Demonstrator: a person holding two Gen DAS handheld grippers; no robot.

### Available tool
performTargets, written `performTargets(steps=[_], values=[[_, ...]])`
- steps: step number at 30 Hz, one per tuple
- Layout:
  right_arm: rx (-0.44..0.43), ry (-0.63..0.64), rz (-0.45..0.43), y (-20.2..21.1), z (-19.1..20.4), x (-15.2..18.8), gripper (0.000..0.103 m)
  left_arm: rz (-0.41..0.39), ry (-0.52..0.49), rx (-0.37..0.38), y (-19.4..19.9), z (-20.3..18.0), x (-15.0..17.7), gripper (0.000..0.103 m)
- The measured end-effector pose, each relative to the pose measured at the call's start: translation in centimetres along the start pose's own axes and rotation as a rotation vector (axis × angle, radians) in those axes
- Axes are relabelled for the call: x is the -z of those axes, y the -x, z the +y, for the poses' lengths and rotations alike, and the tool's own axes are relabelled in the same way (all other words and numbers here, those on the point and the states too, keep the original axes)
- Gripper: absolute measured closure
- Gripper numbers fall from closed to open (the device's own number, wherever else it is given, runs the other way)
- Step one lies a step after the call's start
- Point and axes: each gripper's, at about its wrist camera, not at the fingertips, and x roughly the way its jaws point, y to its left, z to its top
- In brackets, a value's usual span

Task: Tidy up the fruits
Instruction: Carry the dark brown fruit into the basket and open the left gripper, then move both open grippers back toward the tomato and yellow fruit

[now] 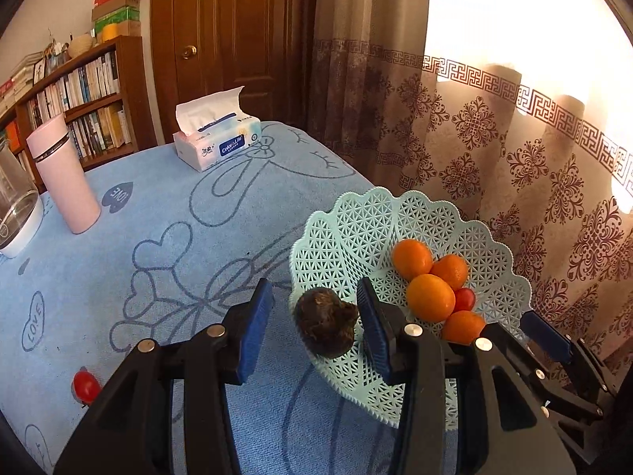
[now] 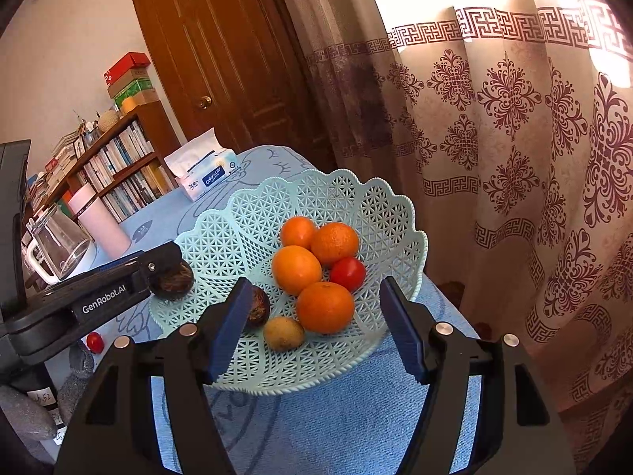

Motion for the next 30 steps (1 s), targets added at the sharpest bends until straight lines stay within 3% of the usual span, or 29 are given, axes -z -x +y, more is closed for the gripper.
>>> performTargets(steps=[11,15,18,21,30], values=[[-0.01,-0.011,-0.001,0.0,-0.2,0.0,0.034,0.028,0.028,-0.012,-0.6,0.4,0.7,0.055],[-0.01,-0.011,-0.002,0.1,-0.2,0.0,0.034,0.025,0.039,-0.023,-0.2,0.9,0.8,0.046],[-0.009,-0.011,-0.002,0.0,-0.2,0.0,0.034,0.022,0.056,-0.036,0.1,1.2,0.9,0.03],[-0.009,-0.011,-0.001,0.0,-0.2,0.0,0.034,0.031,0.068,-0.056,0.4,1.7,1.0,0.024],[-0.01,-0.011,-0.004,0.1,-0.2,0.0,0.033,0.027,0.114,-0.085,1.6,3.3,1.3,0.023]])
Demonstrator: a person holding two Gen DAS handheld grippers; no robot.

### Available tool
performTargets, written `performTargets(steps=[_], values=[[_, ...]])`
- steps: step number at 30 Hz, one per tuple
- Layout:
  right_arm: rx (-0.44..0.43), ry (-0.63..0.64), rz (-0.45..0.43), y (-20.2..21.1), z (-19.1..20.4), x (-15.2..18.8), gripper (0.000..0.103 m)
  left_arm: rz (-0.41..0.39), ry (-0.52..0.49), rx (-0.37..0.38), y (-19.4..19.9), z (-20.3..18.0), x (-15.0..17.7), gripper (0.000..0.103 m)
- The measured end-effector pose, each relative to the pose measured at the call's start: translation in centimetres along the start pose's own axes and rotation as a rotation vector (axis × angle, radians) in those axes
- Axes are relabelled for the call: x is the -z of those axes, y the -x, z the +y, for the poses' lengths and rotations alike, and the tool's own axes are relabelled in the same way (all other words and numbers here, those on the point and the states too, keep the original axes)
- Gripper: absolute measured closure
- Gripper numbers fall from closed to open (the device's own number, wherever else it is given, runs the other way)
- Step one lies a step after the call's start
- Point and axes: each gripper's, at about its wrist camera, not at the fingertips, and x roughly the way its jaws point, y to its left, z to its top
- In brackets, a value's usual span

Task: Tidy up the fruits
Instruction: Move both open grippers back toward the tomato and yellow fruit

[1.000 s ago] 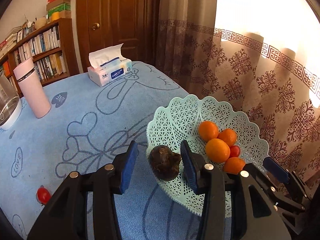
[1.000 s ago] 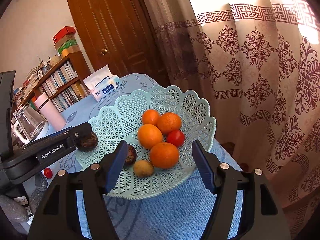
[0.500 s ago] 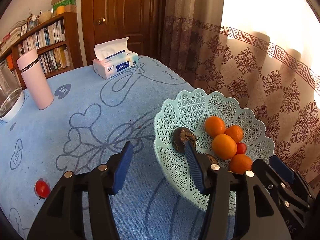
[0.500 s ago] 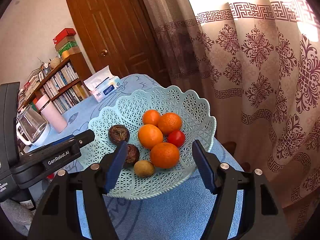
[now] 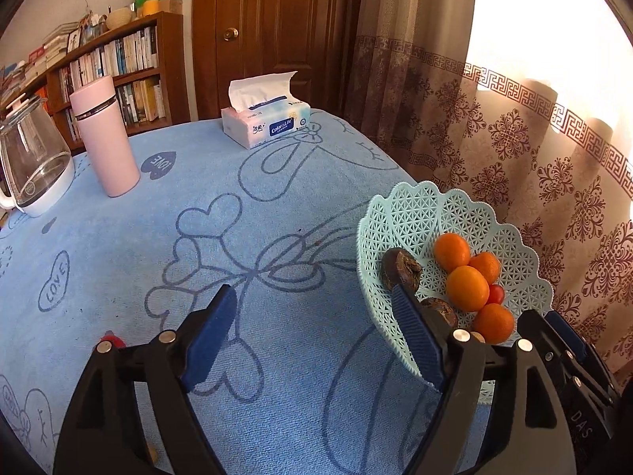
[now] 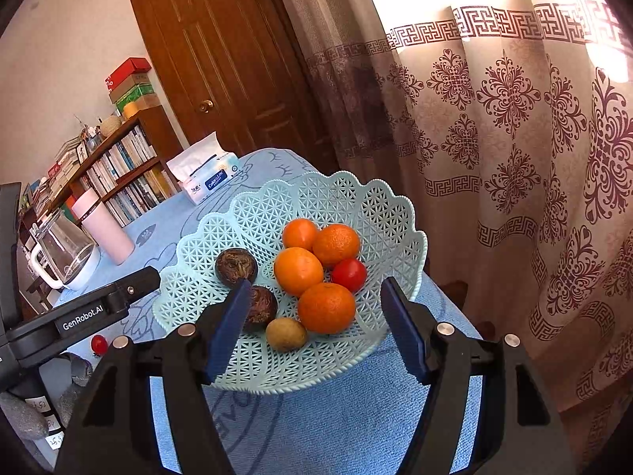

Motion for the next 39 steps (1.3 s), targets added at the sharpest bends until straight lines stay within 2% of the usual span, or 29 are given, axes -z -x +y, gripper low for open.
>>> performTargets(steps=[7,9,24,33,39], values=[[-0.004,0.004,-0.008,0.2,0.1,-0.1,0.029,-0.006,0.042,-0.027,0.7,1.9,0.2,0.023],[0.0,0.007,-0.016,0.4,0.2,-0.2,0.028,-0.009,0.055,-0.033,1.0,2.5,0.3,0.019],[0.026,0.0,-0.079,1.8,0.4,-0.3,0.021,-0.041,0.147,-0.12,3.3,8.4,1.1,0.018],[-0.01,0.082,-0.117,3.2,3.3,0.4,0.019,-0.043,0.191,-0.169,4.1,11.7,1.8,0.018],[-0.048,0.115,-0.099,3.2,5.1,1.1,0.018,-0.037,0.233,-0.207,4.5,14.2,2.4,0.018]])
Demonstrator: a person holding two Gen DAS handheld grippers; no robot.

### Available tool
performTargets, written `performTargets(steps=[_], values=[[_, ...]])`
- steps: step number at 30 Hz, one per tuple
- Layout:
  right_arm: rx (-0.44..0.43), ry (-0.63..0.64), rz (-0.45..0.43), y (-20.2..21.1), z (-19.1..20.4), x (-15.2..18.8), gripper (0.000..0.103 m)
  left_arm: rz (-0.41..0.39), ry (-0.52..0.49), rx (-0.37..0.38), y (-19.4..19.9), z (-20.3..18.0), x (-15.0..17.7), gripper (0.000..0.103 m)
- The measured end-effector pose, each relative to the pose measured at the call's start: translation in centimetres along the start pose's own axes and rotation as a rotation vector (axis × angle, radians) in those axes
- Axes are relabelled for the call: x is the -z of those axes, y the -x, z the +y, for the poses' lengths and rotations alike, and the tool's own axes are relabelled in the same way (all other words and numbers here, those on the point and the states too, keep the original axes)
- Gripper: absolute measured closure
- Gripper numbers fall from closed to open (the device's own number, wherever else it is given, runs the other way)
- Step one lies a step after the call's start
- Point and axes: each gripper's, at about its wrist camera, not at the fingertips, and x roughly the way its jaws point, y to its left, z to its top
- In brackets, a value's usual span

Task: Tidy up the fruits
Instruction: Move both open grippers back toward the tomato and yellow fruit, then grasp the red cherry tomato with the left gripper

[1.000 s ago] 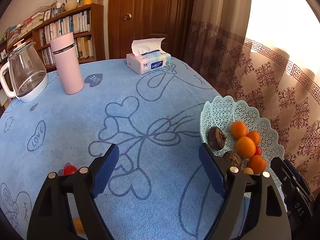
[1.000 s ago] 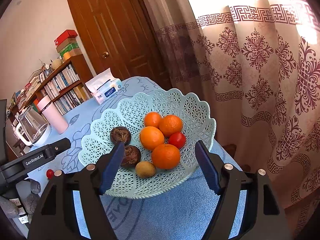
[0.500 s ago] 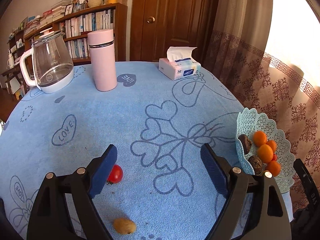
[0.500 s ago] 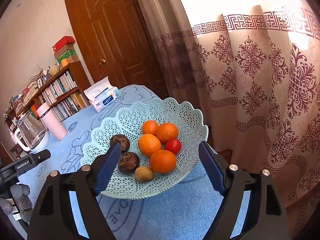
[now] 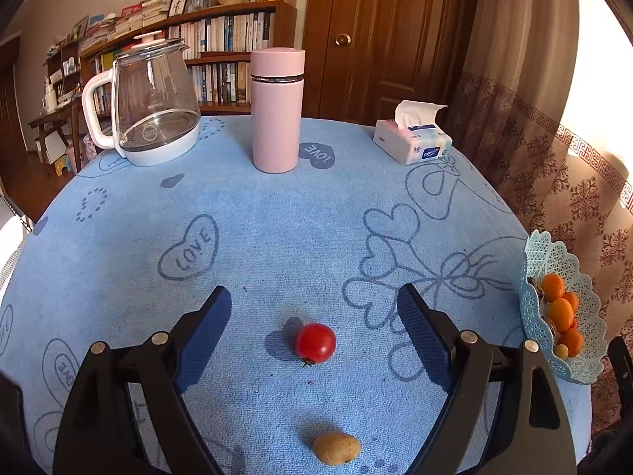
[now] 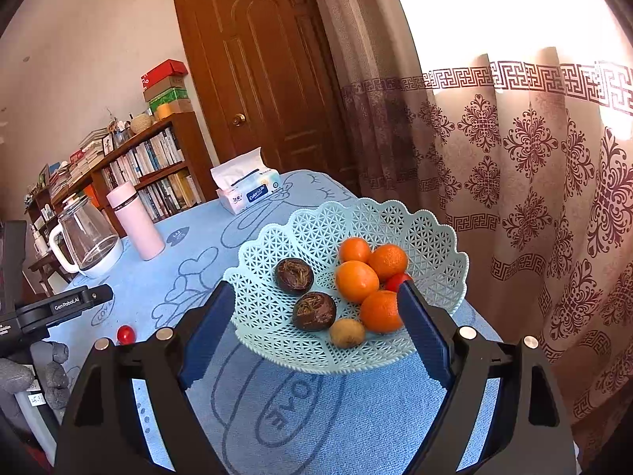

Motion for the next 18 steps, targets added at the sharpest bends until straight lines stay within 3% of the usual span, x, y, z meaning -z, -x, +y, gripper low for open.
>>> performTargets(steps=[7,18], values=[[-0.043,0.042,0.025,0.1,2.1,0.7,0.018,0.032,0.027,-0.018,-0.7,1.8,0.8,0.018],[-0.118,0.138,0.102,-0.3,5.6,2.6,0.018,0.091,-0.001,0.007,-2.8,1.5,2.4,0.019]])
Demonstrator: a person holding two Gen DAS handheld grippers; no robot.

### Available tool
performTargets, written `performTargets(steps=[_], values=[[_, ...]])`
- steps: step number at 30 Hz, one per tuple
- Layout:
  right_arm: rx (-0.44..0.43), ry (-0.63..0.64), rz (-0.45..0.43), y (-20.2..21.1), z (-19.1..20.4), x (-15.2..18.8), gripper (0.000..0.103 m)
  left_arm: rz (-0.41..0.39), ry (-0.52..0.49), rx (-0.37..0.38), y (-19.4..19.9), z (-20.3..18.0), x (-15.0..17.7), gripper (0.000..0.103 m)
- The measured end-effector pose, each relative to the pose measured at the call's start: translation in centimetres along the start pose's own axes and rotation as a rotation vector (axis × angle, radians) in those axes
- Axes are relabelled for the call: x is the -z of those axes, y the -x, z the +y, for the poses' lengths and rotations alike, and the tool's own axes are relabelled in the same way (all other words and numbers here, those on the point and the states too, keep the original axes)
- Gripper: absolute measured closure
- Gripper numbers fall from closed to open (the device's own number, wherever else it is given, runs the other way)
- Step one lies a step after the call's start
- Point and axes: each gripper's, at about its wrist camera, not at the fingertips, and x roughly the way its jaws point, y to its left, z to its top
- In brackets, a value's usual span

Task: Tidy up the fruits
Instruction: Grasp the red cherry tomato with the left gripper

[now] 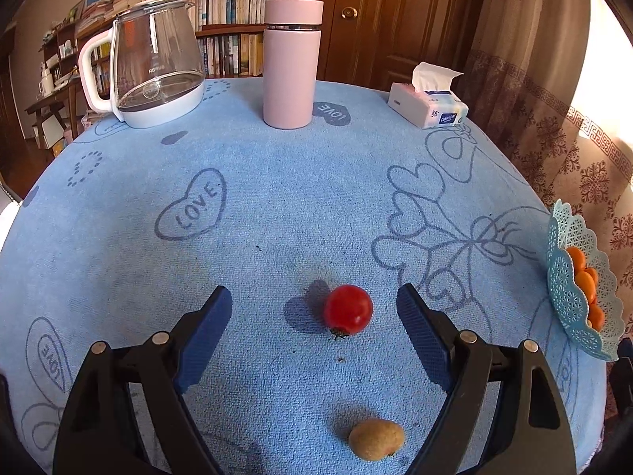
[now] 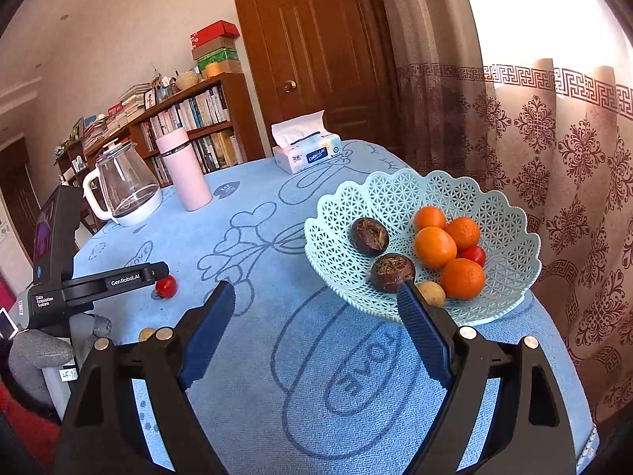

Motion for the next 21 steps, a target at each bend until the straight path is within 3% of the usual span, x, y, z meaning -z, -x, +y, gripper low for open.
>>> performTargets(steps=[6,11,16,21], values=[[-0.03,0.042,0.042,-0.7,1.5,0.7,0.018,0.029,-0.014,0.017,-1.2,-0.1,0.4,0.031],[-0.043,0.061,0.07,-1.2,2.1,1.1,0.018,0.042,-0.024,0.028,-1.7,-0.3,0.5,0.034],[-0.056,0.079,0.096,-1.8,2.6,1.3,0.018,0.053,-0.036,0.034,-2.1,-0.5,0.7,0.049],[-0.071,0.102,0.117,-2.2,3.2,1.4,0.018,0.049,-0.044,0.055,-2.1,-0.5,0.7,0.054]])
